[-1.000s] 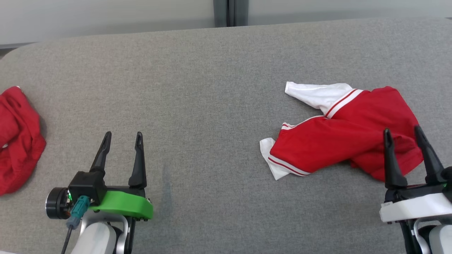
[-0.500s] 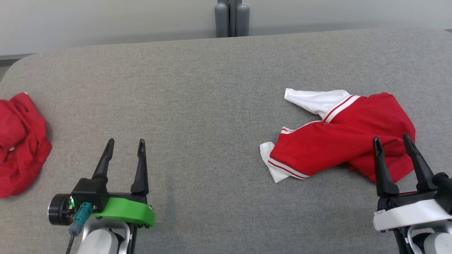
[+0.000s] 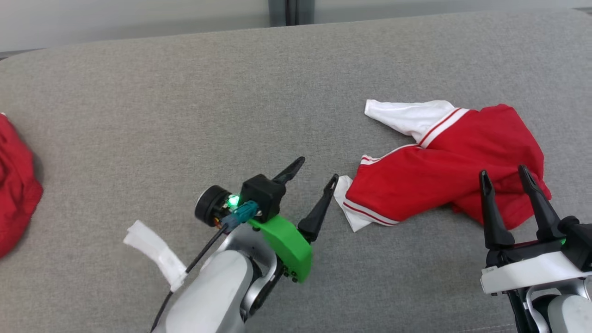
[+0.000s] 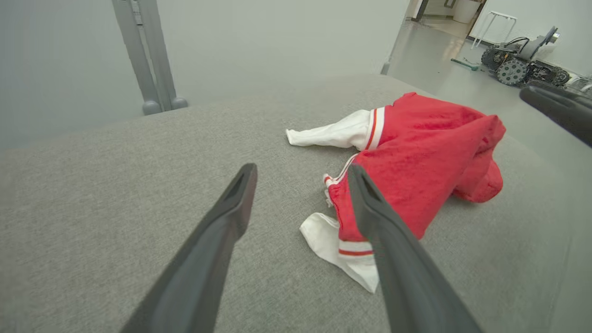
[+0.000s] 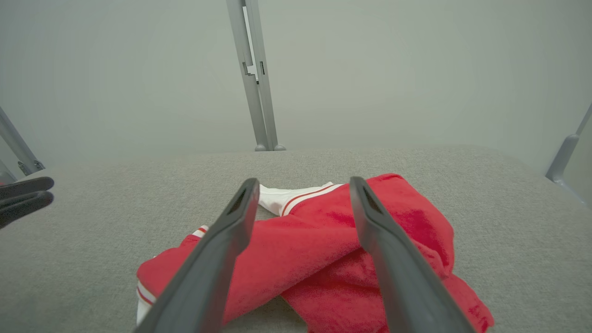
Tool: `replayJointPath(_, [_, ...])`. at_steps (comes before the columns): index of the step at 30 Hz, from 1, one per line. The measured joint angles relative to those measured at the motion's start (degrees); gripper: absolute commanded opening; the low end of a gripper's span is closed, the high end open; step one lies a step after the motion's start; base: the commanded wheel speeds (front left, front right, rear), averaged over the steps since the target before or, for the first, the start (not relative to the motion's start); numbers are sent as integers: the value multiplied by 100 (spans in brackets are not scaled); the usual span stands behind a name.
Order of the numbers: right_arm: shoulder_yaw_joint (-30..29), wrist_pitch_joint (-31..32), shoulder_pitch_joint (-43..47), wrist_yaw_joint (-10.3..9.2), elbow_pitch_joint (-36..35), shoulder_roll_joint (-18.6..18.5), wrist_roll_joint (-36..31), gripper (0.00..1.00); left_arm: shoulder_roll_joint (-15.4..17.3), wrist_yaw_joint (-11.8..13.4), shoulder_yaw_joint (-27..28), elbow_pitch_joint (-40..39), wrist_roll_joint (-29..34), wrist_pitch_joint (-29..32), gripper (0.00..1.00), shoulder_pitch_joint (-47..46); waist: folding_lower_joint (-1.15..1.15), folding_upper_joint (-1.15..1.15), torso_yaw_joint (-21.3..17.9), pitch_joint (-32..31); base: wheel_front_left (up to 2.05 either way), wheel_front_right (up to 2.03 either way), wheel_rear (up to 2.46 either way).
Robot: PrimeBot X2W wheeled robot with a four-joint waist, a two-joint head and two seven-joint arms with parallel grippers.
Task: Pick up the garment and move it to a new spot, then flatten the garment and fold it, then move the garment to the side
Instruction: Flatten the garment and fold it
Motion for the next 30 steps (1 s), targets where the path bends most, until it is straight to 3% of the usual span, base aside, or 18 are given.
replayJointPath(9, [132,-113,-230,0,261,44,118,100,-135,-229,-686,1488,-698,517,100,-838,0,0,-536,320,0,0,0])
replayJointPath(14, [100,-205,-288,-1,420,42,209,100,-146,-276,-1032,1772,-1123,577,100,-1033,0,0,-767,479,0,0,0])
replayJointPath(16, [91,-224,-292,-1,449,59,232,100,-147,-291,-1140,1853,-1196,470,0,-1118,0,0,-824,534,0,0,0])
replayJointPath(20, [66,-257,-321,-1,506,66,232,100,-149,-292,-1092,1974,-1233,33,0,-1261,0,0,-852,572,0,0,0])
replayJointPath(24, [-41,-267,-308,-1,527,51,225,100,47,-118,-966,1862,-1155,-400,0,-1205,0,0,-780,518,0,0,0])
replayJointPath(30, [-209,-185,-179,-1,497,44,170,100,882,427,-745,887,-1076,-535,0,-355,0,0,-482,355,0,0,0])
